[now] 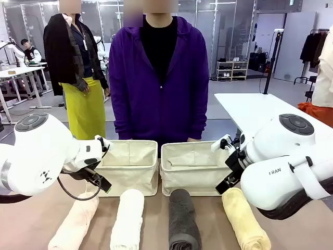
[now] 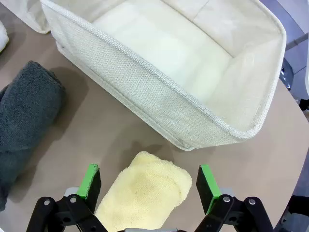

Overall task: Divide the towels into two baskets.
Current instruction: Pick up one hotel-folded towel and place it in the Fabric basket indicated by the person.

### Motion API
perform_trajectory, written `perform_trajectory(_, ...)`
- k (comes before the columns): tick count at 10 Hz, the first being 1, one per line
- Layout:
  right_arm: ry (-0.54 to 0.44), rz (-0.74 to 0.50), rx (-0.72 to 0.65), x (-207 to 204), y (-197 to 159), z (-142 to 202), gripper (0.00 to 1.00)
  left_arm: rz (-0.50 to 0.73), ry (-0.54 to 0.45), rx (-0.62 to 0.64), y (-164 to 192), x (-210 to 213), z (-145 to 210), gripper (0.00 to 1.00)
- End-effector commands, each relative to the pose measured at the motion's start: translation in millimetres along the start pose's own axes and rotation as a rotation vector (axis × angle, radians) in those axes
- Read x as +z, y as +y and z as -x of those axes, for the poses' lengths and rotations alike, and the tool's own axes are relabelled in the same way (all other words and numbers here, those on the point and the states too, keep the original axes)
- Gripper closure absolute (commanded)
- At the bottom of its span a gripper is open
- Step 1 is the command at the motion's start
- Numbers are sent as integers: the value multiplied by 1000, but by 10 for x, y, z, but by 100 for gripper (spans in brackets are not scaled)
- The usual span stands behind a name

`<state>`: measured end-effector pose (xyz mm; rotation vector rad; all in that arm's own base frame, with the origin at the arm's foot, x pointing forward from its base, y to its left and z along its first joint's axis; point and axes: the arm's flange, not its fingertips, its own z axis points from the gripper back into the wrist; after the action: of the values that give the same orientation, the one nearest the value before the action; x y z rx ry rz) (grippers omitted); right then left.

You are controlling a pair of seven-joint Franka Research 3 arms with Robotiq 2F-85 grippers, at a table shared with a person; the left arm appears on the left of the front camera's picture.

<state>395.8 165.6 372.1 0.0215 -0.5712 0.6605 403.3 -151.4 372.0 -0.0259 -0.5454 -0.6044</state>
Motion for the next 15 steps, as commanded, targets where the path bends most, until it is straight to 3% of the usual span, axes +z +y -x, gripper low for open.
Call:
perform_trajectory(1, 0, 0, 0, 0, 0, 0, 0, 0, 0, 0, -2, 0, 0, 0)
perform_trajectory(10, 0, 1, 0, 0, -8, 2, 0, 0, 0, -1, -4, 0, -1, 0)
perform_trajectory(12, 22, -61, -44, 282, -131, -112, 0, -23, 46, 47, 93, 138, -94, 0)
perform_trajectory(15, 107, -196, -95, 548, -227, -185, 0, 203, 62, 111, 206, 428, -139, 0)
